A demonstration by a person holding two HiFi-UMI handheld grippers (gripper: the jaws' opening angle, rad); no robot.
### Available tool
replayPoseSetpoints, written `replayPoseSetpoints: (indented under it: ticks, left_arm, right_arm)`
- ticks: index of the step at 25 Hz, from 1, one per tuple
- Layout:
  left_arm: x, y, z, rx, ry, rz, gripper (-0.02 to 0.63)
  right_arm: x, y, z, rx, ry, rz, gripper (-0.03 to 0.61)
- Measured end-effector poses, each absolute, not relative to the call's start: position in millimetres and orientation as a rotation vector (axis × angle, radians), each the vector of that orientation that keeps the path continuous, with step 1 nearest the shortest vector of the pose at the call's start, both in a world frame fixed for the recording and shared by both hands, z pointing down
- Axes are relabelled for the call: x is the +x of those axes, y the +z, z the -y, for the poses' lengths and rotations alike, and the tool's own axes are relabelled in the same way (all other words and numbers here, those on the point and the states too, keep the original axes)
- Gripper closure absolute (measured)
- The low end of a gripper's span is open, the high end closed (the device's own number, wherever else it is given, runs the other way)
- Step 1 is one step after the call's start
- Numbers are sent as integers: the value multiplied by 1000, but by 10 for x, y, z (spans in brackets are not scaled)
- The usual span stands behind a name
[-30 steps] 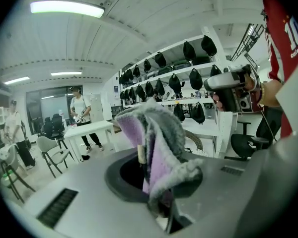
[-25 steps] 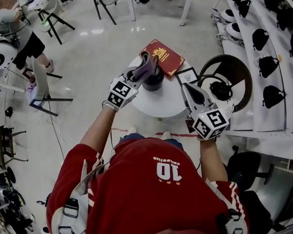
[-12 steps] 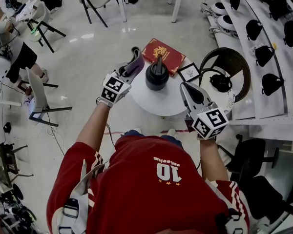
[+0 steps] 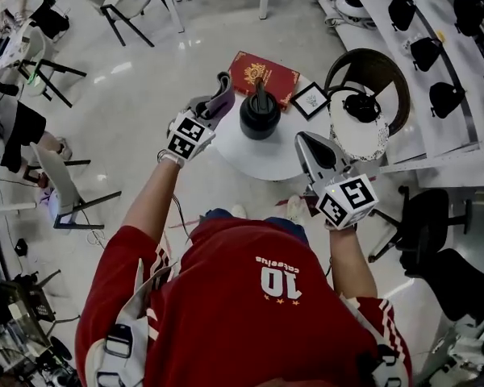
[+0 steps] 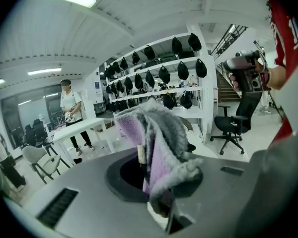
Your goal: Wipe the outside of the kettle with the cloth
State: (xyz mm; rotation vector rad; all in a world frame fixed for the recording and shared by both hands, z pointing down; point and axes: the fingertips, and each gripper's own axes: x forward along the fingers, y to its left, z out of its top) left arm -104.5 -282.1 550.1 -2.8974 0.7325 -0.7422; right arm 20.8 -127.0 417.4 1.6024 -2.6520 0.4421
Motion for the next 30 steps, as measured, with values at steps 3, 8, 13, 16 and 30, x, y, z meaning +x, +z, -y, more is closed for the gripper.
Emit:
replayPoseSetpoints:
  ticks: [3,8,13,16,30]
  left_arm:
    - [-996,5707,2907,-2870,-802,-646,568]
    - [-888,6072,3042,-2841,-876,-526,566]
    - [-841,6394,3280,-2924,-883,-542,568]
    - [-769,6524,3381,-2998,-855,-556,569]
    - [-642,7318,3409,-3079,-999,-513,572]
  right_arm:
    - [184,4259,1244,1641,457,2615,561]
    - [179,4281,1220,1705,462,2552,561]
    - [203,4332,1249,1748,473,2501,561]
    - [227,4380,1253,1767,487,2469,561]
    - [359,4540,1140,1806,512,2343,561]
